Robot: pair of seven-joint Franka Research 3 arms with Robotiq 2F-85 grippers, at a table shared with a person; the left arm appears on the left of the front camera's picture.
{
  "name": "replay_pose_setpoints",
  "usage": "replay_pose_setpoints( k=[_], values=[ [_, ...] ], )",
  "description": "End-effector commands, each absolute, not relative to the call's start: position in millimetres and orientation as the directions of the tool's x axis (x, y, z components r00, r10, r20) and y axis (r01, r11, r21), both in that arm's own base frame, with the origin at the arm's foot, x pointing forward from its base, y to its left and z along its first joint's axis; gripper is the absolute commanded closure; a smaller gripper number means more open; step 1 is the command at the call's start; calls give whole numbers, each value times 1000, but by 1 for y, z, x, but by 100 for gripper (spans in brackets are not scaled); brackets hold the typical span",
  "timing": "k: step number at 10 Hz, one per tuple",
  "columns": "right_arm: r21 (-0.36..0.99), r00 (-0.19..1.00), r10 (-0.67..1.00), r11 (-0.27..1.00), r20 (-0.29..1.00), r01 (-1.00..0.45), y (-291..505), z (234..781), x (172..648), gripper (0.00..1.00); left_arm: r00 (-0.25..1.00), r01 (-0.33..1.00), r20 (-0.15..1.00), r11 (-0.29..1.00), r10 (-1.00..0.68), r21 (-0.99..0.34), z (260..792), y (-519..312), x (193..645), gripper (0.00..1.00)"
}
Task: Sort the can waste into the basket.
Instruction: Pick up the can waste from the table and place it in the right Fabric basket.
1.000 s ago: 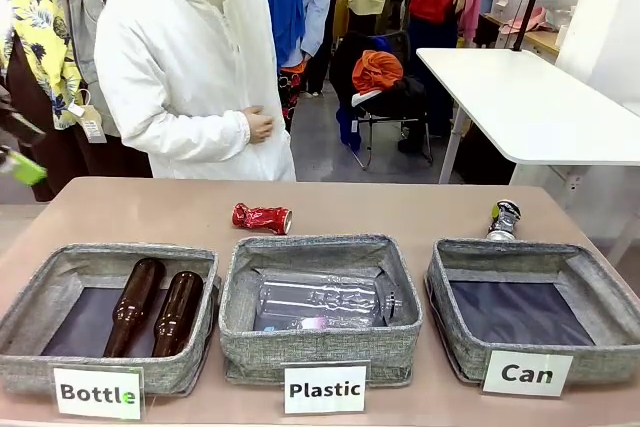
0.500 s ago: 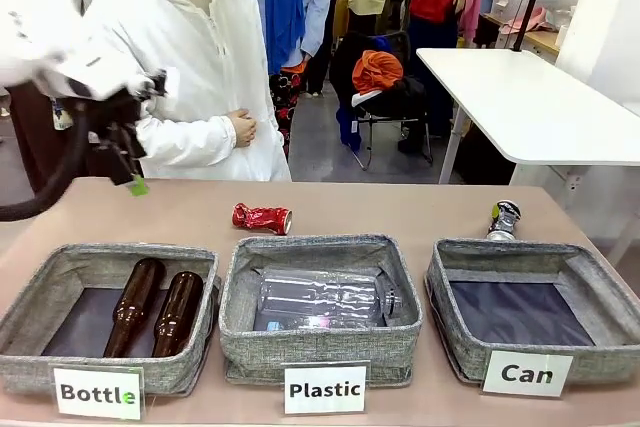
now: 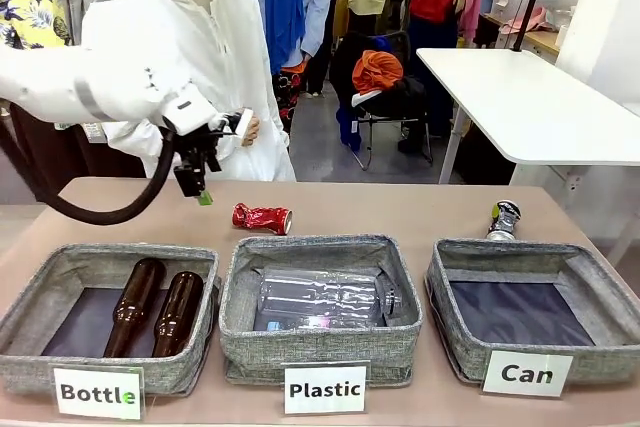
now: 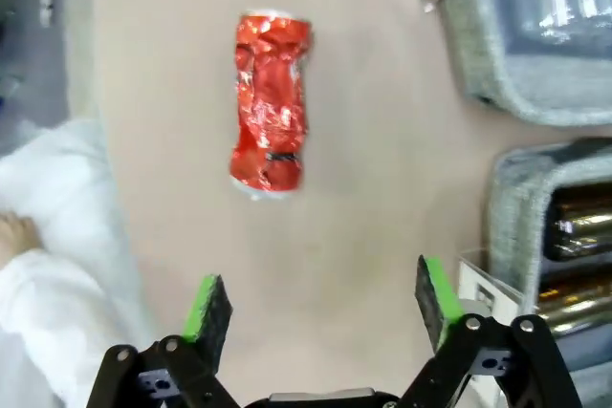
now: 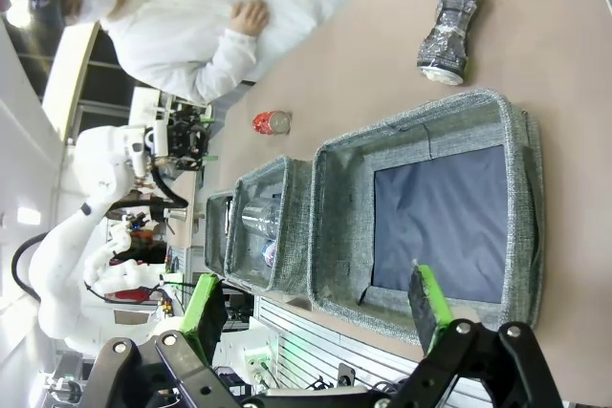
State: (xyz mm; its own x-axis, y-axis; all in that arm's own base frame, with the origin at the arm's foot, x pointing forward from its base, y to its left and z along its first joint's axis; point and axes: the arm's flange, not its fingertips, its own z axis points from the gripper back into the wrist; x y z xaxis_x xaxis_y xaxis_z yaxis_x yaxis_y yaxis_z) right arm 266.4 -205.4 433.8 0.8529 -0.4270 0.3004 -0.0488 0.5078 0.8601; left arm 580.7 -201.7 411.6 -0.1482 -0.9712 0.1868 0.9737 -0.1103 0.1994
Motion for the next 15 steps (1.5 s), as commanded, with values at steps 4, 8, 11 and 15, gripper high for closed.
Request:
replay_pose_setpoints(
  k=[4, 8, 11, 15],
  values=[
    [861, 843, -427, 501, 328, -82, -207, 434, 269, 0, -300, 947, 149, -276, -942, 163, 364, -238, 637, 0],
    [861, 843, -427, 501, 328, -82, -207, 434, 269, 0, -302, 953, 211, -298, -930, 50, 331, -257, 637, 0],
    [861, 843, -427, 501, 328, -82, -207, 434, 269, 0, -314, 947, 206, -321, -927, -4, 301, -271, 647, 0],
    [861, 843, -427, 501, 328, -82, -207, 434, 269, 0, -305, 951, 164, -309, -938, 2, 291, -276, 649, 53]
  ],
)
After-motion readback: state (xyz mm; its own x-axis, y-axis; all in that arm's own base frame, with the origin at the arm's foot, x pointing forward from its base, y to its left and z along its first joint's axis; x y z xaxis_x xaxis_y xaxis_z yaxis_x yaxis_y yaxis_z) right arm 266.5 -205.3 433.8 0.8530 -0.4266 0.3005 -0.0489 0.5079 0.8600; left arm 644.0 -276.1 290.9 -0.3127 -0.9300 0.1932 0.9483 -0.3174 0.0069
